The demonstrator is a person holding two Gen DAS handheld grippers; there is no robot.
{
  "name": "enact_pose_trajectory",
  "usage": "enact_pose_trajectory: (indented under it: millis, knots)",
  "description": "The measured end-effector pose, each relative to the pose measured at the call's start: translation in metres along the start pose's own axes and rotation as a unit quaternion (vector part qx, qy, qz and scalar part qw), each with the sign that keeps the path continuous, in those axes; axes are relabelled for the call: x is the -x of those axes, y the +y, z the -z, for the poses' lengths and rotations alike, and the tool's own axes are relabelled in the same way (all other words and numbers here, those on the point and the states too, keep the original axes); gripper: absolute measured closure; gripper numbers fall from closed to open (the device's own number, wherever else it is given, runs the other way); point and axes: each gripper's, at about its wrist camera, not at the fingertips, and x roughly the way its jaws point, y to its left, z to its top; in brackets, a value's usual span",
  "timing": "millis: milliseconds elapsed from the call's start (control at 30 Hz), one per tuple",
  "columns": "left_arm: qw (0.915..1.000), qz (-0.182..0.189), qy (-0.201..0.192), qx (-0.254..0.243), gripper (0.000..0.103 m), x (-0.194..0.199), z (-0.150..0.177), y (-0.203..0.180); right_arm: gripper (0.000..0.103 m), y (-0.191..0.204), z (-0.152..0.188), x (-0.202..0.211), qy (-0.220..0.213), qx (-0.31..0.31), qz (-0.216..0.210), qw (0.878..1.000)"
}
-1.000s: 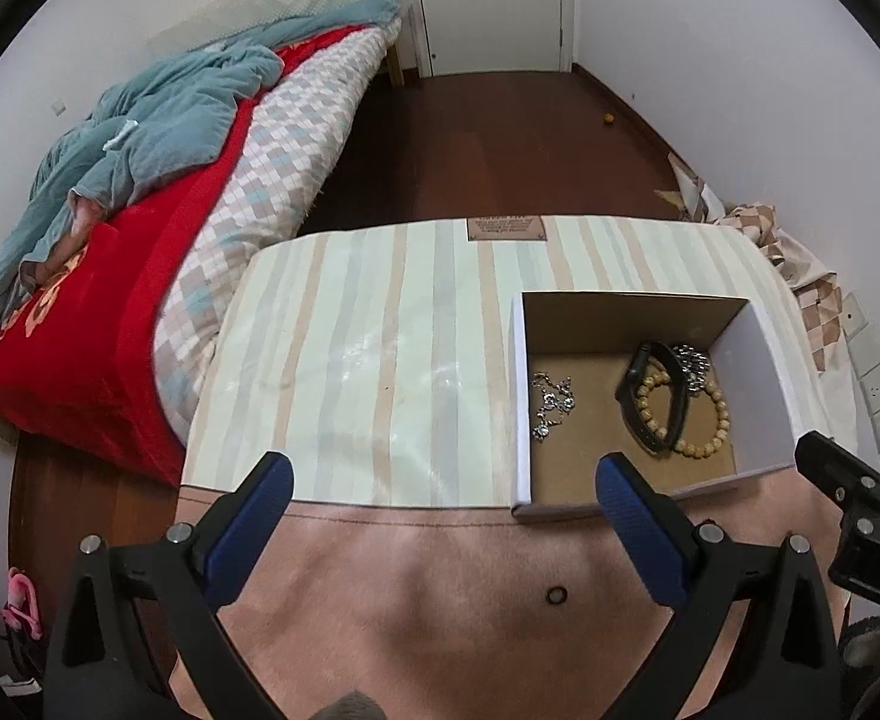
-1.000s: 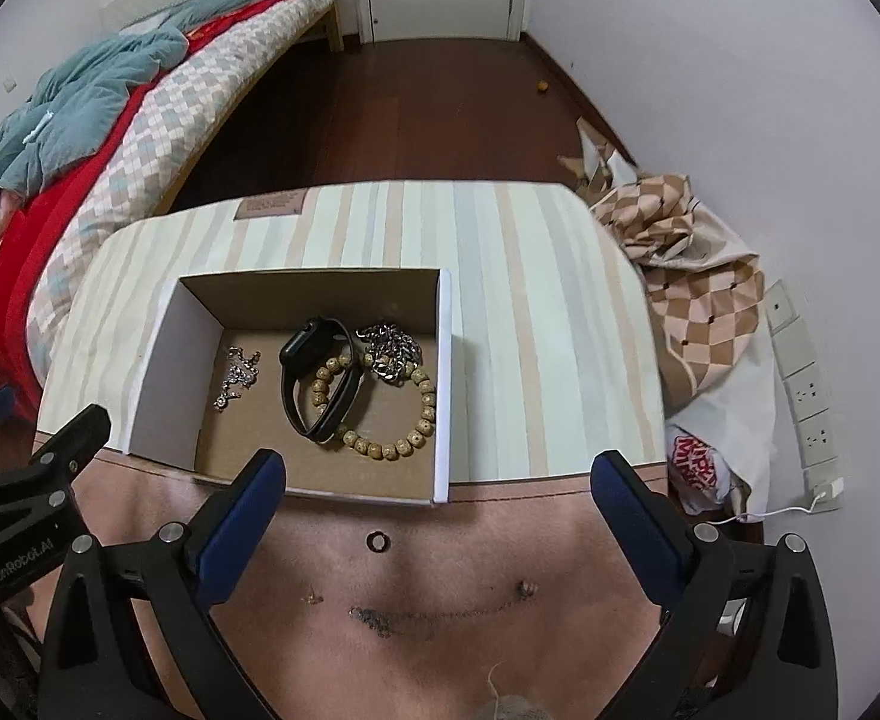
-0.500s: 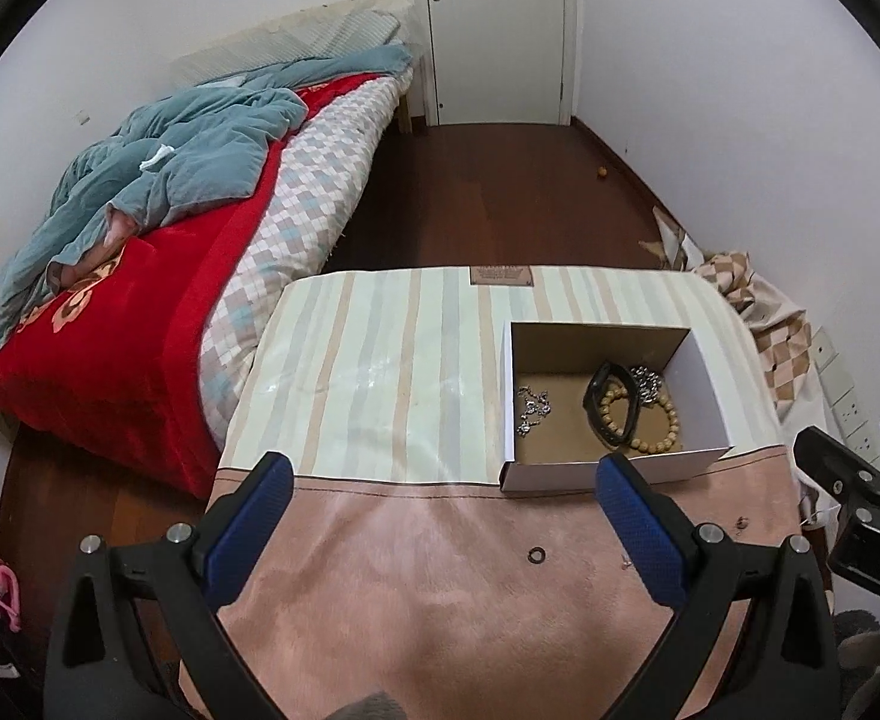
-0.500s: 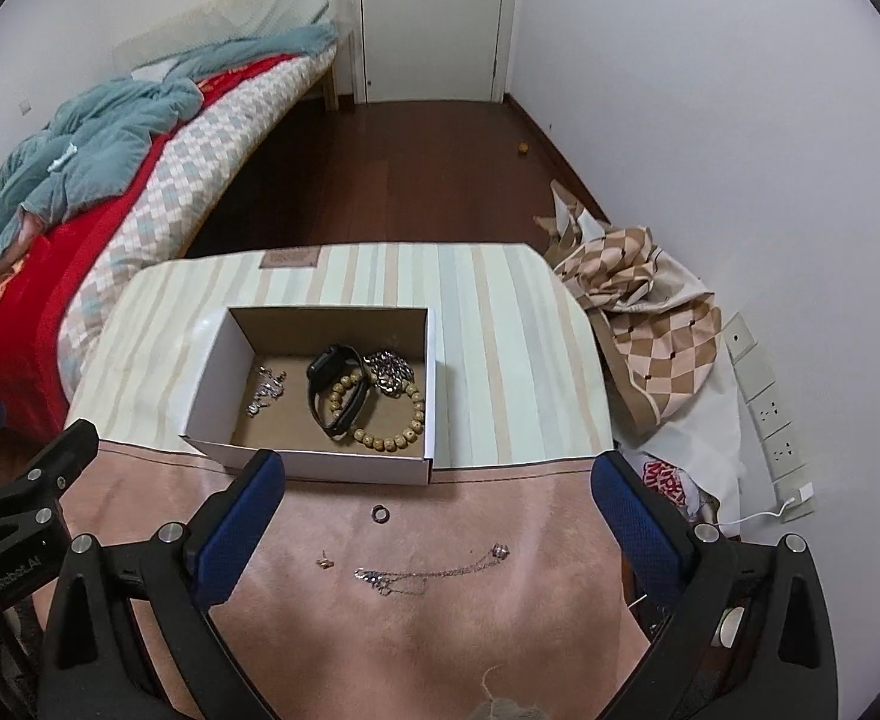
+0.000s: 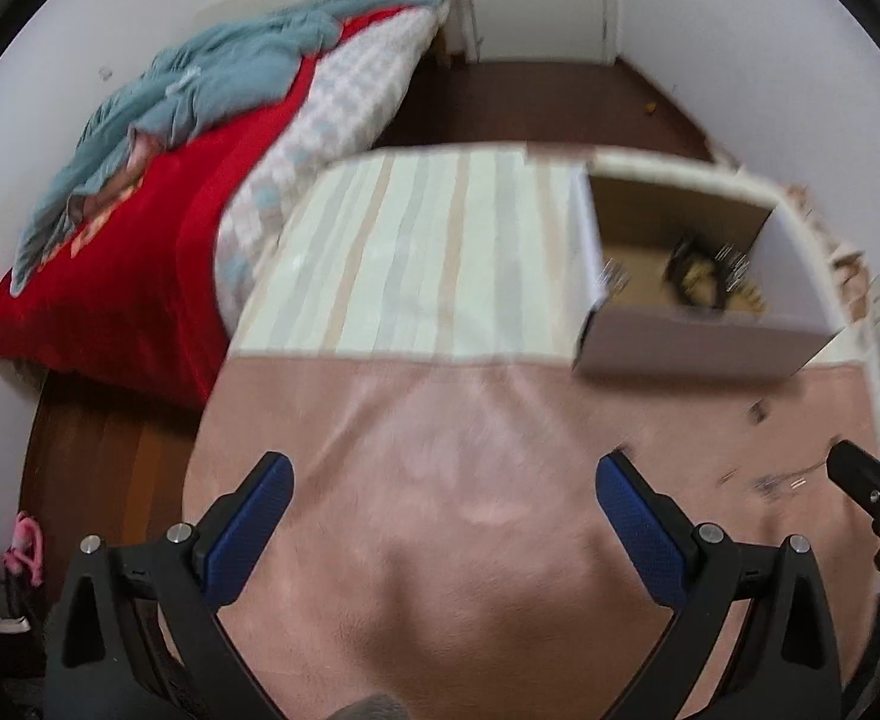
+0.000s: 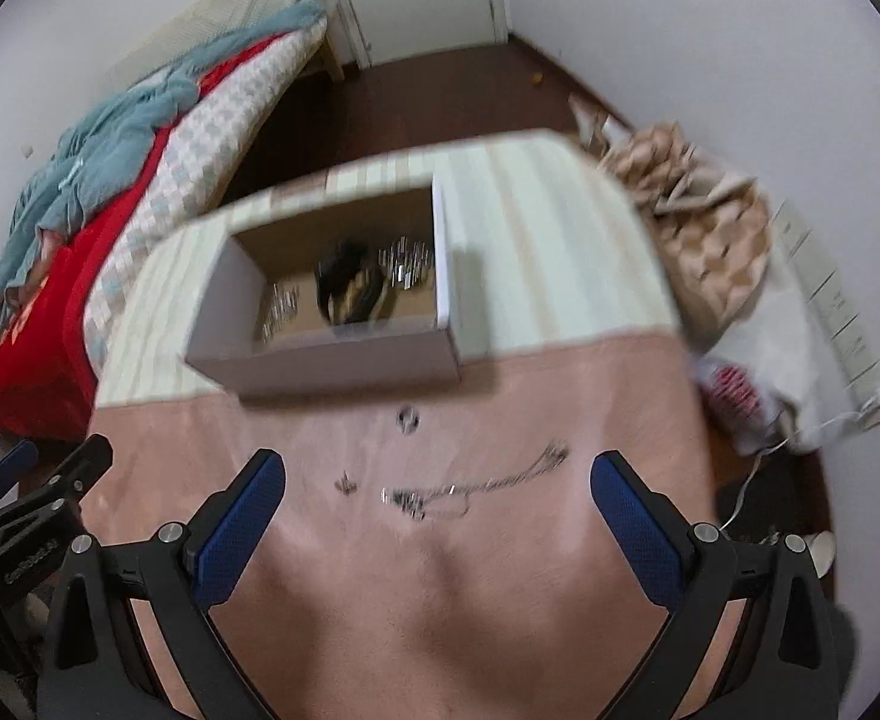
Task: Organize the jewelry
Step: 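Pinch the small gold earring with the right tool while the left tool pinches a black ring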
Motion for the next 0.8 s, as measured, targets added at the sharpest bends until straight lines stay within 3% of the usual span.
enact_pose_trajectory:
  millis: [33, 167, 333, 433, 533, 567, 600, 667, 800]
  knots:
    - [1.0000, -0.006, 0.007, -0.001, 0.000, -0.007, 0.003, 0.002, 0.007, 0.005, 0.008, -0.012, 0.001, 0.009, -0.004, 1.000]
    - [0.9992, -0.024, 0.032, 0.003, 0.000, -0.030, 0.011, 0.013, 0.053, 0.022, 0.024, -0.046, 0.011, 0.036, -0.026, 0.999]
    - [0.9983, -0.025, 0.048, 0.020, 0.000, -0.045, 0.011, 0.027, 0.056, 0.047, 0.031, -0.059, -0.003, 0.075, -0.042, 0.996]
    - [0.9981, -0.024, 0.053, 0.022, 0.000, -0.048, 0.011, 0.030, 0.057, 0.059, 0.033, -0.069, 0.003, 0.097, -0.021, 0.995]
    - [0.9982, -0.018, 0.053, 0.020, 0.000, -0.048, 0.011, 0.028, 0.073, 0.064, 0.036, -0.074, 0.001, 0.110, 0.005, 0.994]
    - [0.9983, -0.016, 0.054, 0.019, 0.000, -0.048, 0.010, 0.026, 0.080, 0.065, 0.036, -0.074, -0.003, 0.114, 0.013, 0.993]
    - [0.9984, -0.011, 0.053, 0.017, 0.000, -0.048, 0.009, 0.023, 0.094, 0.065, 0.037, -0.075, -0.004, 0.117, 0.017, 0.993]
    - [0.9987, -0.007, 0.050, 0.013, 0.000, -0.048, 0.007, 0.015, 0.094, 0.058, 0.037, -0.074, 0.000, 0.094, 0.001, 0.996]
    - [0.9982, 0.035, 0.050, 0.002, 0.000, -0.045, 0.002, -0.014, 0.094, 0.033, 0.028, -0.056, -0.016, 0.034, -0.013, 0.999]
